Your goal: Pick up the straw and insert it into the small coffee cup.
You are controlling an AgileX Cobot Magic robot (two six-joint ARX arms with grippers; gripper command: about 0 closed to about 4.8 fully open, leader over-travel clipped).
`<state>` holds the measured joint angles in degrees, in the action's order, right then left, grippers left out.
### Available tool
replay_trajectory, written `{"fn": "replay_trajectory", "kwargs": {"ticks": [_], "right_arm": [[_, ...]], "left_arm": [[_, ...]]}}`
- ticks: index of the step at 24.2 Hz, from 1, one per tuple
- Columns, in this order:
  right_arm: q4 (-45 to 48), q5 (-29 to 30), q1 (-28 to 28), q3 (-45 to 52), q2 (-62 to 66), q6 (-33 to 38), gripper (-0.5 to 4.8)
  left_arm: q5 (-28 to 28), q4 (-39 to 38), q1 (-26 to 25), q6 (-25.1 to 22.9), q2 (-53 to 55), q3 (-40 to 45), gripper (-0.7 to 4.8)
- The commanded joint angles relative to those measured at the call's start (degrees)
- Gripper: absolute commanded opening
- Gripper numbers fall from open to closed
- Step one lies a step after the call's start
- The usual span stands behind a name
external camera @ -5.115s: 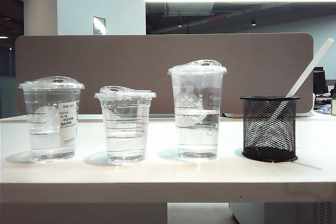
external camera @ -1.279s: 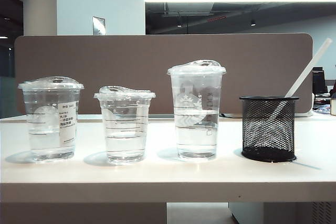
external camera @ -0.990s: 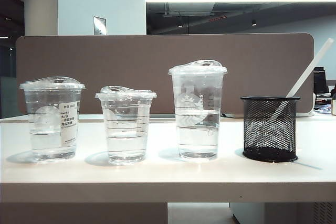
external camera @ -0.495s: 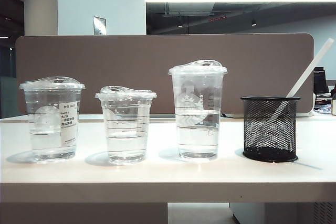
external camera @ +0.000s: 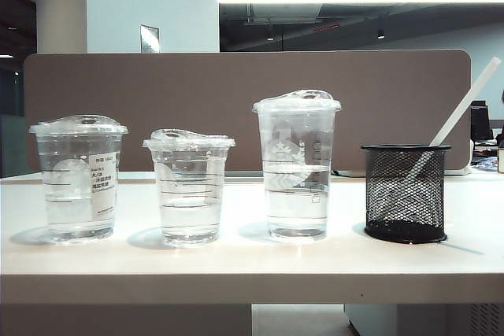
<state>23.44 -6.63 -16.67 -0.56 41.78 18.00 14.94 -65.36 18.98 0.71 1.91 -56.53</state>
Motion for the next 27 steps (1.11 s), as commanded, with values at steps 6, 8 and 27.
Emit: {"fn": "replay_trajectory", "kwargs": {"ticks": [6, 8, 27], "right_arm": [[24.2, 2.4, 0.0, 0.0, 20.0, -0.1, 0.54], [33.7, 5.2, -0.2, 0.0, 26.6, -0.1, 0.65], [53.6, 9.0, -0.4, -0.1, 35.5, 0.0, 1.81]], "left_arm": [[0.3, 0.7, 0.0, -0.3, 0.1, -0.1, 0.21], [0.4, 0.7, 0.0, -0.3, 0.1, -0.1, 0.21], [0.3, 0.7, 0.0, -0.3, 0.1, -0.1, 0.21]]}}
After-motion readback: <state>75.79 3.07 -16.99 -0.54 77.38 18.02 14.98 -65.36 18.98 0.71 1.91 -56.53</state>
